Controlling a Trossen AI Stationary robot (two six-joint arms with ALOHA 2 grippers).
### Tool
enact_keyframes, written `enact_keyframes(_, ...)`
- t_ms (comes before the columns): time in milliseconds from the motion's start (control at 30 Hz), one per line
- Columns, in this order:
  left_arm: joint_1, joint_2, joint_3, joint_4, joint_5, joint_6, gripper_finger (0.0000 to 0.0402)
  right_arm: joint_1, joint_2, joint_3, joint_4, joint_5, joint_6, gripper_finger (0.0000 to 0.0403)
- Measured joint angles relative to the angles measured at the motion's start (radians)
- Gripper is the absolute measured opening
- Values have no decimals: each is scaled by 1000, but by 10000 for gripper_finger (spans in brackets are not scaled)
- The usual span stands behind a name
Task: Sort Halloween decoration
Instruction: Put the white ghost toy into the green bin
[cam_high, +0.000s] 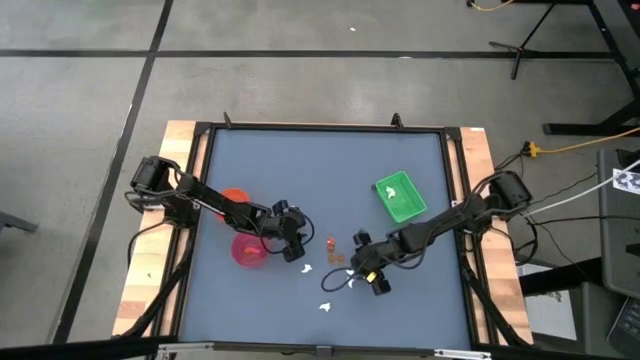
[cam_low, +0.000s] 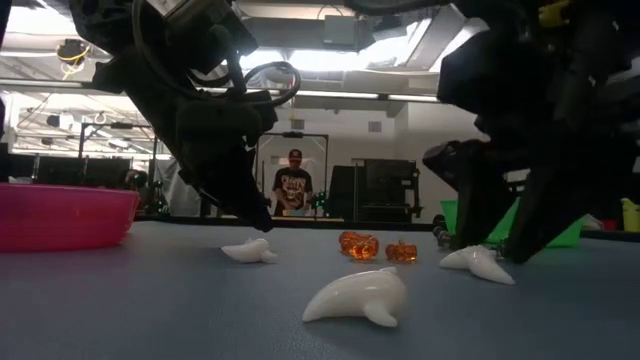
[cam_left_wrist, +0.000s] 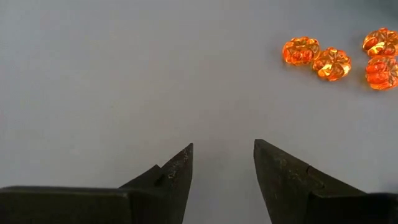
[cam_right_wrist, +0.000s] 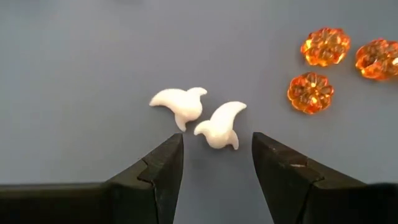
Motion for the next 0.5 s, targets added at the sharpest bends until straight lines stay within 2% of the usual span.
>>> enact_keyframes(500,0,0,0,0,0,0,155,0,10,0,51,35,-50,191)
